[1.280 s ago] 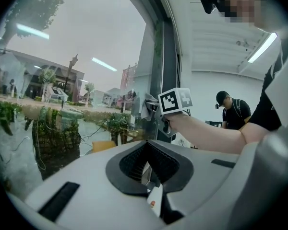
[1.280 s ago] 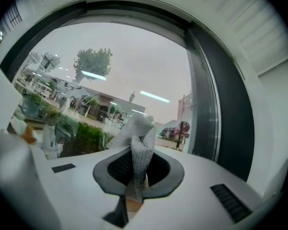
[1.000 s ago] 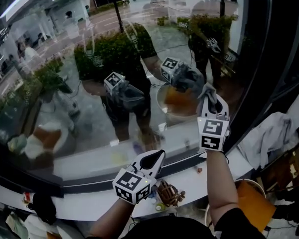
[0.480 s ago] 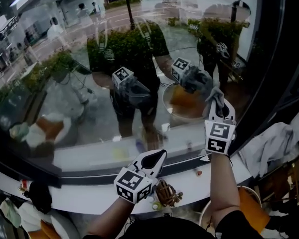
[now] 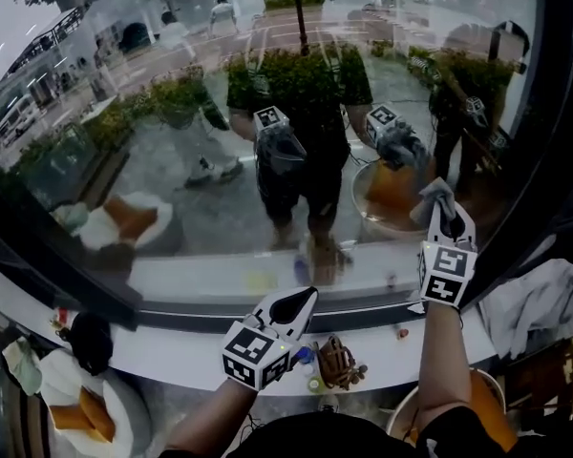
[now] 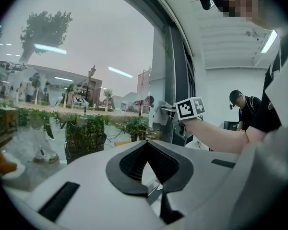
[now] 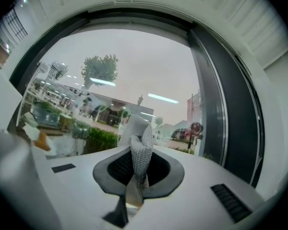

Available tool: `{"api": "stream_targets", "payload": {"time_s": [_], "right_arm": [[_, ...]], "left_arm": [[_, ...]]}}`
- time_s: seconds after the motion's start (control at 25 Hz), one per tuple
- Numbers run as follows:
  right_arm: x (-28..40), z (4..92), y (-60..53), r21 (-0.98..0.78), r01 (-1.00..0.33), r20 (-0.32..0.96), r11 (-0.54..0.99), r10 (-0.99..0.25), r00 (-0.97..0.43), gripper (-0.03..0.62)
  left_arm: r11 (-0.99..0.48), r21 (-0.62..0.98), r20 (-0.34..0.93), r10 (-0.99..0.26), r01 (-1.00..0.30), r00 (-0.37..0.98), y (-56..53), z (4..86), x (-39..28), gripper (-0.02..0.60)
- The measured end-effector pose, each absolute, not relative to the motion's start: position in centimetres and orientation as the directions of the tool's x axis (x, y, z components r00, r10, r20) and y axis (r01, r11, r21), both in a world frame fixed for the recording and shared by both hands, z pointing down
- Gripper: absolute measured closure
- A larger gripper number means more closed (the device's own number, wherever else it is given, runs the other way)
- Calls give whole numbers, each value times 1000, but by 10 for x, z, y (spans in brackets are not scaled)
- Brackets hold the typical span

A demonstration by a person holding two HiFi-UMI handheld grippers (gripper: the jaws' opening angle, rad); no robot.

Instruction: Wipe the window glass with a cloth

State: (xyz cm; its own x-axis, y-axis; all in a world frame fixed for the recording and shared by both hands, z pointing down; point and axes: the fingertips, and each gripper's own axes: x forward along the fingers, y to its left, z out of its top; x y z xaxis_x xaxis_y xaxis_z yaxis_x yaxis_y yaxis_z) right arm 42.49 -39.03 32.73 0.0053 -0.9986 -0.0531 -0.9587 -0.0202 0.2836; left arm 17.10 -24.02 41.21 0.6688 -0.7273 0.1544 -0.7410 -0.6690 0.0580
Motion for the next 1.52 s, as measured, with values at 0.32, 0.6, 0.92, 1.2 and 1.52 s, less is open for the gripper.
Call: {"api": "stream_targets", "payload": {"time_s": [0.32, 0.6, 0.92, 1.2, 1.52], "right_arm": [[311, 356, -310, -38, -954, -16, 298, -955, -297, 553], [224, 386, -212, -88, -920, 37, 381, -922, -386, 553], [158, 420, -80, -119, -899, 83, 422, -898, -432, 553], [133, 461, 4, -146, -885, 153, 443, -873, -462, 553], [130, 464, 33, -131, -879, 162, 459, -865, -475, 553]], "left_arm": [[-594, 117, 153, -781, -796, 606, -168, 424, 94, 575], [-576, 166, 148, -788, -800, 598, -83, 443, 40, 574], [-595, 179, 164, -767, -784, 620, 15, 470, 16, 575], [-575, 207, 158, -779, -792, 607, 59, 484, 12, 574], [-592, 195, 155, -769, -782, 621, 81, 484, 27, 575]]}}
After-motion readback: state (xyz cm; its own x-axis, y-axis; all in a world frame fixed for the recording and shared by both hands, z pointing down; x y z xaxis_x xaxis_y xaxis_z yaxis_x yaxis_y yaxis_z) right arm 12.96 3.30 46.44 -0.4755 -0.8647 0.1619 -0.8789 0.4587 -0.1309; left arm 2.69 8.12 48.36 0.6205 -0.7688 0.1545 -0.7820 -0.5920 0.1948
